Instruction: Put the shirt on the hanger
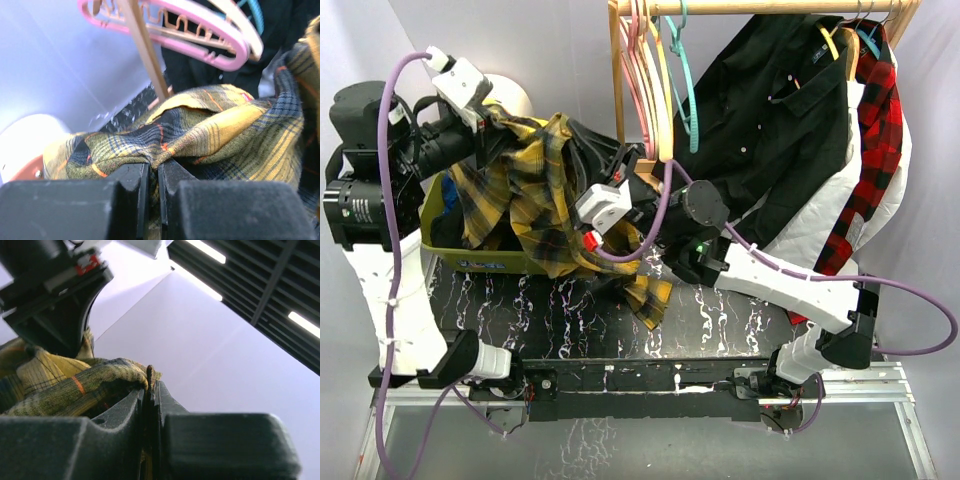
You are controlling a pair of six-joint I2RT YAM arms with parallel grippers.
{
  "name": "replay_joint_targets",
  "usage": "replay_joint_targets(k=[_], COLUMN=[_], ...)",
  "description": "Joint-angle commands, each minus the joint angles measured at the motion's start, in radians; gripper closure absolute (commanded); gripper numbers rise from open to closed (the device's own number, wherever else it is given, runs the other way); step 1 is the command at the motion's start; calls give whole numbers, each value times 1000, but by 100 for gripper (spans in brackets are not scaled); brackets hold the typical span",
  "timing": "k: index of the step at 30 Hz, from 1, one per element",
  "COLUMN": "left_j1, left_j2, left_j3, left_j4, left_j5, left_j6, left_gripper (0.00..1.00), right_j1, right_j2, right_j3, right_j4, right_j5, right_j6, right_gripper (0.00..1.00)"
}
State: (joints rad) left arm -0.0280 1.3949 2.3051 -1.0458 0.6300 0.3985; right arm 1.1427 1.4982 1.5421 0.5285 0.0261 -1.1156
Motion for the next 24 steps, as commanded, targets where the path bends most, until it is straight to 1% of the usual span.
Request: replay_joint_targets(k=[1,3,4,7,9,14,16,18,19,21,23,24], left_j1=[-47,-177,-250,-440,-515,-548,-549,-548,-547,-548,-540,-535], left_j2=[217,320,350,393,401,370,373,390,397,393,327,284], left_j3=[101,153,155,88,32,-230,-302,-355,-375,-423,-500,-547], left_j4=[20,-36,-47,-21,0,156,211,254,263,276,303,317], left_j5=[95,10,-46,-174,-193,-173,-153,-152,-158,-199,-239,-265], left_j6=[-93,-80,-67,-25,-3,-25,-56,-94,-105,-128,-140,-140], left_gripper=[100,100,100,100,100,100,100,100,94,71,24,9], right_j1=[-1,-3,-3,-3,-3,-3,-3,-3,-3,-4,-12,-25], right_j2=[-56,-80,-95,-160,-232,-450,-508,-545,-559,-568,-544,-526], right_j3=[75,52,32,-57,-154,-422,-489,-554,-591,-650,-680,-697], right_j4=[19,-23,-48,-140,-197,-327,-398,-464,-467,-470,-499,-511], right_j5=[83,135,172,297,356,491,548,639,690,742,781,793], right_j6=[70,118,141,240,335,608,721,820,853,914,1011,1052], right_gripper=[92,92,92,92,92,92,92,92,92,92,92,92])
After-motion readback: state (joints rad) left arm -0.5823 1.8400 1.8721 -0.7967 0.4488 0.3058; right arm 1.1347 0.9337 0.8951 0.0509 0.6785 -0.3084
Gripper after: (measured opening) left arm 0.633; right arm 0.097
